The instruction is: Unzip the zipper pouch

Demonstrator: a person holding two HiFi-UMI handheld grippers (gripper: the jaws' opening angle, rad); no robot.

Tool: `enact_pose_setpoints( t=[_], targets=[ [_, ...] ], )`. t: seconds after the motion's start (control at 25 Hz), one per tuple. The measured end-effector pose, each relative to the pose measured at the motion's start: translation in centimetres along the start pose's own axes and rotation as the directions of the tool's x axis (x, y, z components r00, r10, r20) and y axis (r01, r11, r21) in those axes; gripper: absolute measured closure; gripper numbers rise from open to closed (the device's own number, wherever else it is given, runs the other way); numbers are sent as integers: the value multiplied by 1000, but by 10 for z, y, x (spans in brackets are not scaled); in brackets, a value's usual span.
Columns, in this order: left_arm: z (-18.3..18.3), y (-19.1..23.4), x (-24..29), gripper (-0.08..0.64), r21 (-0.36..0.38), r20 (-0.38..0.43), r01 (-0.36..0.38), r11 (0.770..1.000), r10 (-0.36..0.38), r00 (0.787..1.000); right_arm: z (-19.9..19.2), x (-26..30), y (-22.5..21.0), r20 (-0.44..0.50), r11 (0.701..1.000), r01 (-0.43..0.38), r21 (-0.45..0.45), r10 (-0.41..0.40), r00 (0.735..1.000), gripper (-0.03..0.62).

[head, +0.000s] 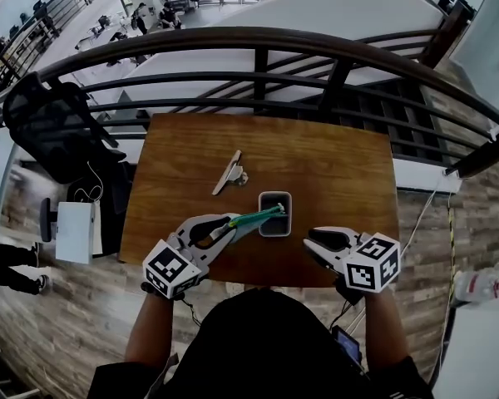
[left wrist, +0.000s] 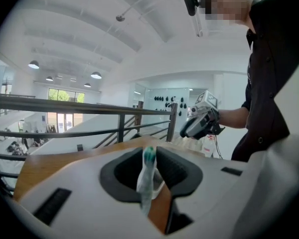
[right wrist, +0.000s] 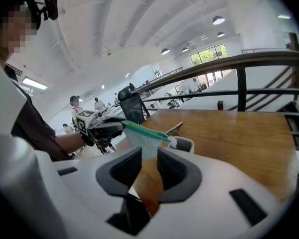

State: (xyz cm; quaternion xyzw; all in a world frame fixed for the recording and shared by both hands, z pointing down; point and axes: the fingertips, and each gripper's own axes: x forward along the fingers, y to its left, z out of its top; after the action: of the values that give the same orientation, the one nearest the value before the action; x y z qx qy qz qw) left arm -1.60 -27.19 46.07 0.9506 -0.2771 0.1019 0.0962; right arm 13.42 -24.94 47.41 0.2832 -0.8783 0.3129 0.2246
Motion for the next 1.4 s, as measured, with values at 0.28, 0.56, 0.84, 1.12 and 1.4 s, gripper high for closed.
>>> enact_pose_setpoints(
  t=[0.28, 0.56, 0.84, 1.12, 1.4],
  targets=[
    [12, 22, -5, 399, -74, 78, -74, 995, 80, 994, -3, -3, -3, 15, 1000, 6, 6, -6, 1000, 497],
    [18, 29, -12, 399, -129, 124, -115, 985, 131, 984, 30, -34, -17, 258, 998, 58, 30, -64, 964, 529],
    [34, 36, -17, 407, -111, 157, -159, 981, 175, 972, 54, -62, -33, 416, 988, 143, 56, -153, 897, 582],
    [46, 32, -23, 455, -93, 177, -196, 976, 210, 962, 61, -68, -36, 490, 972, 232, 35, -219, 843, 595],
    [56, 30, -35, 506, -98, 199, -253, 963, 268, 943, 71, -82, -37, 566, 950, 312, 13, -264, 781, 597]
  ],
)
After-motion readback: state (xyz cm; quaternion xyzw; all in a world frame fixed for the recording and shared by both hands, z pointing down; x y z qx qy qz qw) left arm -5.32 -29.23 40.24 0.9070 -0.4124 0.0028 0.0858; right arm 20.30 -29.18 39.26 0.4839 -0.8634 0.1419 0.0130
